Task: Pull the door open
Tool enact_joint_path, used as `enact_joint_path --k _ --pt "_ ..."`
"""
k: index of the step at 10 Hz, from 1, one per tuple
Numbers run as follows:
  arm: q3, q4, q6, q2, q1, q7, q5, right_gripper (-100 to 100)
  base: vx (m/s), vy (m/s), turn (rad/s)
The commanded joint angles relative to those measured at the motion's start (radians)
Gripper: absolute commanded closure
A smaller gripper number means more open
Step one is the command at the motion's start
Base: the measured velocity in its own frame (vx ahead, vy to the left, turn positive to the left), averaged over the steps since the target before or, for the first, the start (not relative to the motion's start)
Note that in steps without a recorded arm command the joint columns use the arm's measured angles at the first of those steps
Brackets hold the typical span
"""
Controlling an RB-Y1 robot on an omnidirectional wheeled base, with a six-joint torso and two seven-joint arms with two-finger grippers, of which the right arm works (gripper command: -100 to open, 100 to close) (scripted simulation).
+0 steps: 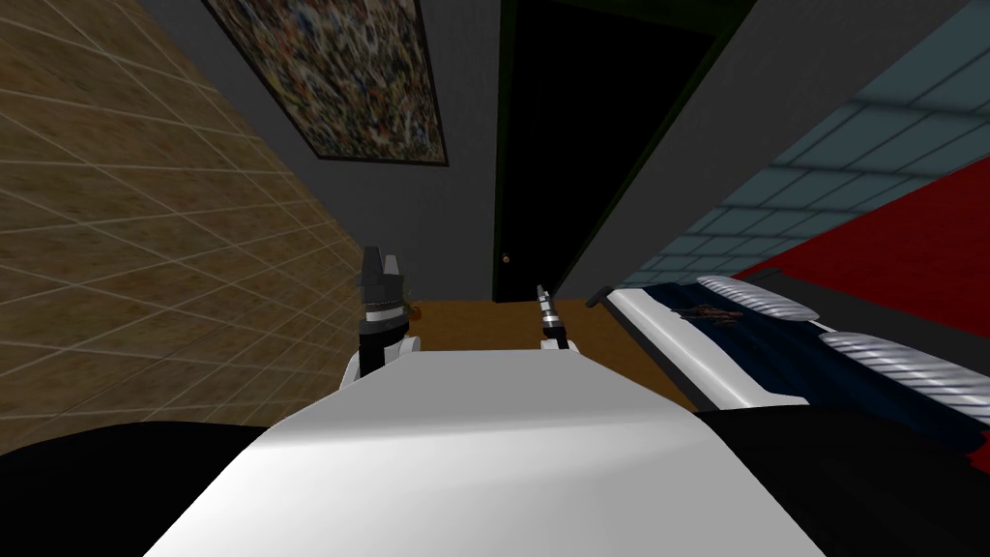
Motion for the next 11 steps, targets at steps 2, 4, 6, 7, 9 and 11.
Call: enact_joint_path --k 2,4,6,7,9,11 --pt "-0.003 0.067 -0.024 -0.007 -0.027 0.055 -0.001 -100 0.100 0.029 -0.002" --pt "-0.004 0.113 -0.038 -0.012 -0.044 0.096 -0.002 -100 0.098 0.045 0.001" --pt "-0.005 0.159 -0.052 -0.018 -0.062 0.136 -0.002 -100 0.097 0.036 -0.001" --pt "-0.006 0.182 -0.059 -0.020 -0.071 0.156 -0.003 -100 0.107 0.048 -0.001" --pt "-0.008 0.228 -0.073 -0.025 -0.089 0.197 -0.003 -100 0.097 0.043 -0.001" --pt "-0.009 0.274 -0.088 -0.030 -0.107 0.237 -0.004 -100 0.092 0.036 -0.001"
